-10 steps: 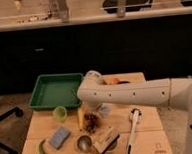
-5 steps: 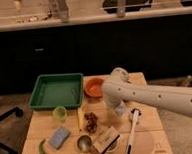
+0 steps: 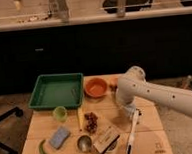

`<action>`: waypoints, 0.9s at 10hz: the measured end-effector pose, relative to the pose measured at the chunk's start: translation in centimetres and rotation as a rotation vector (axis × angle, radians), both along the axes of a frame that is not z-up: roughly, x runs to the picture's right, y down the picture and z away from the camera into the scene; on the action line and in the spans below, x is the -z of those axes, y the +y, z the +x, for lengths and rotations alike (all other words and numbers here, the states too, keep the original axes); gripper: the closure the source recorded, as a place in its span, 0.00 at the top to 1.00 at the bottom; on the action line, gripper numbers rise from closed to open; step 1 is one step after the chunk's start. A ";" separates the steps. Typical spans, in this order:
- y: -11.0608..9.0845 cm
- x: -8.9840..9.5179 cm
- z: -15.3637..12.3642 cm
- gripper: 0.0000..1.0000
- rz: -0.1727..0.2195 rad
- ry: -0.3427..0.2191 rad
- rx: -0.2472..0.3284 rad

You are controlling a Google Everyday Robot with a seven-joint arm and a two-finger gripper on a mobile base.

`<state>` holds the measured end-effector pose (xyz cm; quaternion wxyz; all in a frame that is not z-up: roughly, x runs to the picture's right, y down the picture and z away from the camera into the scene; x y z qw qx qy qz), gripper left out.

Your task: Wipe purple bowl with towel

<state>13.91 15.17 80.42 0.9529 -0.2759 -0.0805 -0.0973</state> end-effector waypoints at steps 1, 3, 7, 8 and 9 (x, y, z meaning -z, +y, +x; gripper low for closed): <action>-0.2 -0.1 0.7 0.00 0.002 0.008 -0.012; -0.8 -0.2 1.7 0.00 0.006 0.019 -0.032; -2.5 -0.4 2.5 0.00 0.012 0.035 -0.033; -3.1 -0.6 2.4 0.00 0.013 0.036 -0.026; -4.4 -1.0 2.2 0.00 0.016 0.035 -0.011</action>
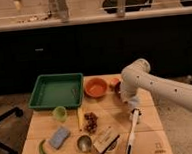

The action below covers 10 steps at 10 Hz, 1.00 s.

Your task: Wipe purple bowl with towel

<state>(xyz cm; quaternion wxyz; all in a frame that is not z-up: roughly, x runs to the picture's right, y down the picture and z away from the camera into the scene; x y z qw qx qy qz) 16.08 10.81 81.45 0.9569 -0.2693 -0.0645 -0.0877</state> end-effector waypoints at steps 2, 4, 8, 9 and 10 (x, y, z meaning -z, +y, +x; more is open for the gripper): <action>-2.1 -0.7 -0.5 0.00 0.004 -0.002 0.034; -3.3 -1.4 -1.7 0.00 0.001 -0.014 0.073; -3.8 -2.6 -4.7 0.00 -0.010 -0.051 0.131; -3.4 -2.7 -5.1 0.00 -0.012 -0.060 0.133; -2.8 -2.8 -5.8 0.00 -0.019 -0.076 0.137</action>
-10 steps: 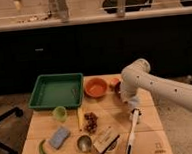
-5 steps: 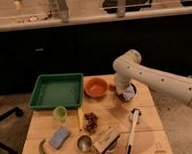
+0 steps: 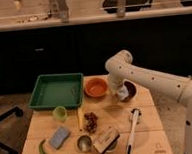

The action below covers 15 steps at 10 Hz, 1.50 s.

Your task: Wipe purple bowl with towel

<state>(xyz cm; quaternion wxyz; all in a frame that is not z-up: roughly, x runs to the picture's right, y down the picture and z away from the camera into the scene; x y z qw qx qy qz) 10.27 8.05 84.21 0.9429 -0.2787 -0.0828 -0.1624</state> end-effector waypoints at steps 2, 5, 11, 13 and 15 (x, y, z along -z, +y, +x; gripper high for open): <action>1.1 0.0 -0.2 0.00 -0.017 0.001 -0.005; 3.0 -0.4 2.6 0.00 -0.046 0.029 -0.034; 1.9 -0.8 6.9 0.00 -0.047 0.076 -0.064; 0.8 -0.9 6.7 0.00 -0.040 0.073 -0.054; 0.0 -1.0 5.8 0.00 -0.034 0.063 -0.038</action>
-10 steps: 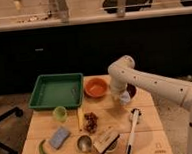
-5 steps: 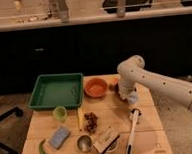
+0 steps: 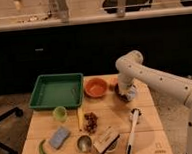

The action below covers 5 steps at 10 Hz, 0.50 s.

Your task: Wipe purple bowl with towel

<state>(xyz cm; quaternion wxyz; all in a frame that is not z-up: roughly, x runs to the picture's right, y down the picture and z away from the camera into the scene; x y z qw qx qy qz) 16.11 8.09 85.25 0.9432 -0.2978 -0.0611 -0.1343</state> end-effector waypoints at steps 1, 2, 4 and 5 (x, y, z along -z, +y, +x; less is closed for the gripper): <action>-0.3 -0.2 -1.2 0.00 0.003 -0.015 0.011; -0.3 -0.3 -2.3 0.00 0.004 -0.030 0.016; 0.1 -0.6 -4.6 0.00 -0.002 -0.062 0.023; 0.6 -0.7 -5.8 0.00 -0.010 -0.079 0.028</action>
